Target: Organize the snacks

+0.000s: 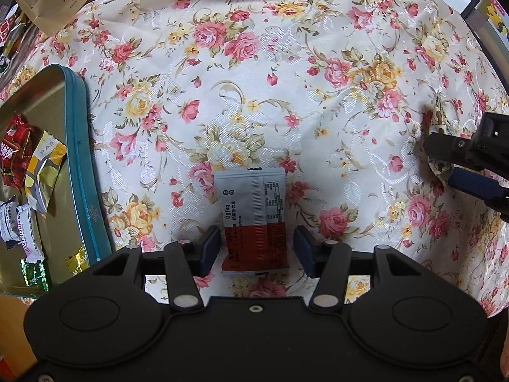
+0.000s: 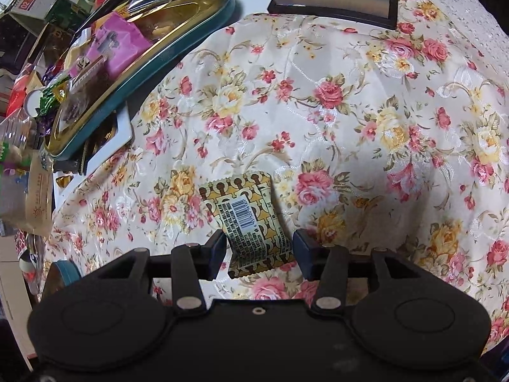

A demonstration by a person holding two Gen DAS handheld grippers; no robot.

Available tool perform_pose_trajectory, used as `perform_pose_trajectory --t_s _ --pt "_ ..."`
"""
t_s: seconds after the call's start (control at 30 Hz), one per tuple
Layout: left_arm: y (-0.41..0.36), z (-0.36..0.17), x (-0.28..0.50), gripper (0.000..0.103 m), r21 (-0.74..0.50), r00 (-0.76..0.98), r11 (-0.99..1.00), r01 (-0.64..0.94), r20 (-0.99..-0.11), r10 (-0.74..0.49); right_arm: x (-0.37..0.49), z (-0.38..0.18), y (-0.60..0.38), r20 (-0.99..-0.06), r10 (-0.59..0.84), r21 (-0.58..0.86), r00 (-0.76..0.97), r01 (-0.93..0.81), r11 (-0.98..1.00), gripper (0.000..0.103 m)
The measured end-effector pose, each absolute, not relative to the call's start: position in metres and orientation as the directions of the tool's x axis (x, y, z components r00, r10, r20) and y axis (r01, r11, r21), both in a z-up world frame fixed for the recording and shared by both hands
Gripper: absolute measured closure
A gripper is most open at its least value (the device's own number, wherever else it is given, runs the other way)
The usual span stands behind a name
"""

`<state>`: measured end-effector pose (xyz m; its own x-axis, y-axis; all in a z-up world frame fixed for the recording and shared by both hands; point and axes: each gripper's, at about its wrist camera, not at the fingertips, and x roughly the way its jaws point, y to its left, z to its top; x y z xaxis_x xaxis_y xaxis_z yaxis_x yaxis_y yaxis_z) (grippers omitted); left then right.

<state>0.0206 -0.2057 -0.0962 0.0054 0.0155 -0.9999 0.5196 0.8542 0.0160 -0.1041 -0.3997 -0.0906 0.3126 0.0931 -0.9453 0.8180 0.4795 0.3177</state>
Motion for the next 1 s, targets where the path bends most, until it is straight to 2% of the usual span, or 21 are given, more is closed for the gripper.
perform_pose_trajectory --t_s 0.4,0.57,0.87,1.0 --pt "-0.206 -0.097 0.022 0.044 0.016 0.003 0.860 0.511 -1.000 0.017 -0.075 -0.086 -0.387 -0.949 -0.037 0.238 0.312 0.792 0.563 0.053" --pt "-0.206 -0.097 0.021 0.044 0.016 0.001 0.862 0.507 -1.000 0.017 -0.073 -0.096 -0.392 -0.949 -0.002 0.269 0.315 0.816 0.512 0.052" --pt "-0.207 -0.096 0.022 0.044 0.015 0.002 0.861 0.509 -1.000 0.016 -0.063 -0.097 -0.383 -0.952 -0.061 0.231 0.301 0.830 0.507 0.051" --pt "-0.206 -0.096 0.022 0.044 0.016 0.005 0.861 0.508 -1.000 0.015 -0.057 -0.098 -0.377 -0.954 -0.069 0.205 0.291 0.804 0.558 0.046"
